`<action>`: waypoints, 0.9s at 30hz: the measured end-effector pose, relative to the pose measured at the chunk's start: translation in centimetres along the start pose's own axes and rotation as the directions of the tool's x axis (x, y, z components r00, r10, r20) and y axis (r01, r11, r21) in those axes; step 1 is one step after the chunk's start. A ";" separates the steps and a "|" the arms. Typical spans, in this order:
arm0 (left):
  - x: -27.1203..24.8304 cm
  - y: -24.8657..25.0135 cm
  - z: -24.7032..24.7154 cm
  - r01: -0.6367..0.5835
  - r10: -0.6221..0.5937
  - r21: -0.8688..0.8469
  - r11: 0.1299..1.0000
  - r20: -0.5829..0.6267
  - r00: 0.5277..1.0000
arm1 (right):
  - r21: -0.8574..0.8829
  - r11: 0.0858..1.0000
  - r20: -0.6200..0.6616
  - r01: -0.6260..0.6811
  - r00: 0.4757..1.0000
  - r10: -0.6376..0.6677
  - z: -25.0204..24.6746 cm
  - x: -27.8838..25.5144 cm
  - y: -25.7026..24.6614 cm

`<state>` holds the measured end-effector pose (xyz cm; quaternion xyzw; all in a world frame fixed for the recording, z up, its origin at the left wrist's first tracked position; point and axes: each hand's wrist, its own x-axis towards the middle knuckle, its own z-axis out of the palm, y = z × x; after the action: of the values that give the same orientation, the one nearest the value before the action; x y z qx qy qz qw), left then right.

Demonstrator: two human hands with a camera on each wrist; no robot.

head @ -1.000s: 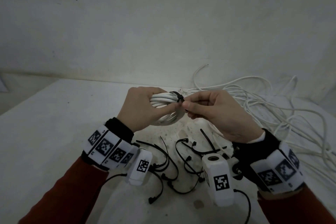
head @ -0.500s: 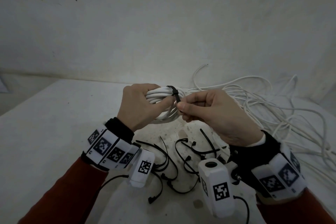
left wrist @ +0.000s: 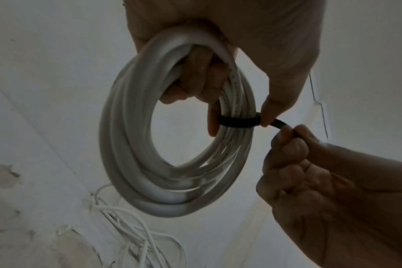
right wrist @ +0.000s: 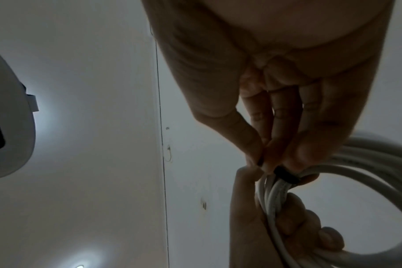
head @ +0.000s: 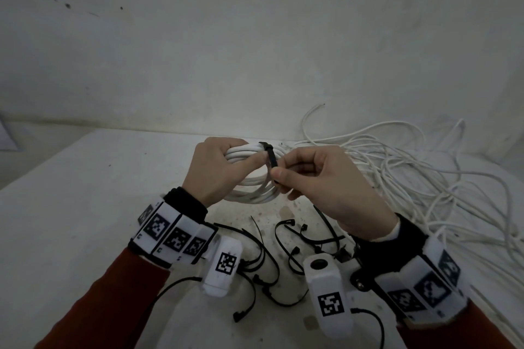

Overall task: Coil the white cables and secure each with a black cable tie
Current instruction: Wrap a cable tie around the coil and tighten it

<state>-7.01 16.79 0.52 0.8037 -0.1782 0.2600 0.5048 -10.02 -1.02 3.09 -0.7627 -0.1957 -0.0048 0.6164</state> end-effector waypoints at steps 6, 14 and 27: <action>-0.2 0.7 0.4 0.039 -0.041 -0.020 0.999 -0.055 0.998 | -0.026 0.997 0.033 0.070 0.997 -0.069 0.1 -0.2 -0.2; -0.1 0.7 0.5 0.106 -0.111 -0.064 0.992 -0.071 0.991 | -0.179 0.967 -0.024 0.184 0.981 -0.191 1.2 -0.1 0.7; 1.2 -0.9 0.0 0.543 -0.550 -0.454 0.707 0.130 0.825 | -0.261 0.964 -0.138 -0.054 0.990 0.018 -0.8 2.3 3.2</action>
<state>-5.57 17.12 0.55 0.6705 0.0136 0.0534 0.7399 -6.69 -1.65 0.85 -0.8396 -0.1375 -0.0708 0.5208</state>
